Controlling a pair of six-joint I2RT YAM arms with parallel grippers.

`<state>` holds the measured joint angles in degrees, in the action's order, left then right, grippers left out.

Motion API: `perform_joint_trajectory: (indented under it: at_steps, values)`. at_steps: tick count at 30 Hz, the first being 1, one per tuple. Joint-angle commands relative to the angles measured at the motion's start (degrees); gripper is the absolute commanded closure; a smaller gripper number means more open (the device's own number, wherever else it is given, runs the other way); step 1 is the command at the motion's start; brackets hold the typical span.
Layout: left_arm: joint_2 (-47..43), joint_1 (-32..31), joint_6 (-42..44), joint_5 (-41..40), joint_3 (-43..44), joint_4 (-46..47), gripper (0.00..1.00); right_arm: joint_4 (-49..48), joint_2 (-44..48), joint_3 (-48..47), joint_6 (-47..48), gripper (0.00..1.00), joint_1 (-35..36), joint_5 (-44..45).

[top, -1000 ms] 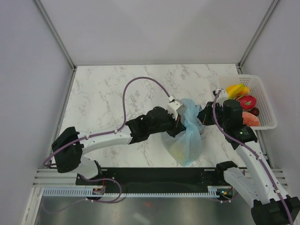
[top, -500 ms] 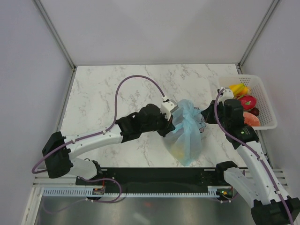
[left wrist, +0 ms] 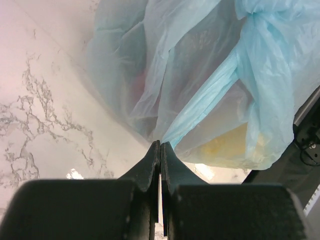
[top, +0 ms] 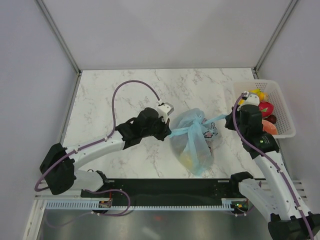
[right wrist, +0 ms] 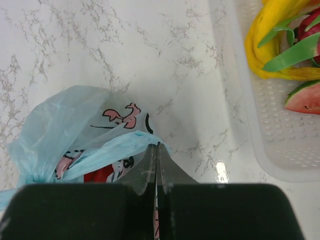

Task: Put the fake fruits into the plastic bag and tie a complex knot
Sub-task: Tie the plastic bag at the center of the board.

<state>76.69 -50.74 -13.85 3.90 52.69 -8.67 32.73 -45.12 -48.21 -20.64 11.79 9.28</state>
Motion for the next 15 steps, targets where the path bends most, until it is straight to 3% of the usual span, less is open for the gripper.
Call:
perform_joint_trajectory:
  at_steps: [1, 5, 8, 12, 15]
  values:
    - [-2.77, 2.04, -1.0, -1.71, -3.11, -0.56, 0.98, -2.83, -0.49, 1.61, -2.03, 1.0, -0.89, 8.56]
    - [-3.38, 3.37, -2.41, -1.79, -7.32, 0.66, 0.98, -6.88, -0.14, 6.89, -4.67, 1.0, -5.45, 6.99]
    - [-4.7, 6.25, -4.51, -1.88, -10.92, 2.07, 0.98, -9.35, 0.65, 10.84, -5.11, 1.0, -14.14, 1.38]
    - [-7.15, 9.07, -4.79, -2.23, -14.01, 2.77, 0.98, -11.36, 0.91, 13.22, -6.33, 1.0, -15.66, -0.39]
    - [-8.48, 9.08, -4.08, 1.61, -13.66, 5.57, 0.98, -13.04, 1.97, 13.84, -6.08, 1.0, -15.75, -7.15]
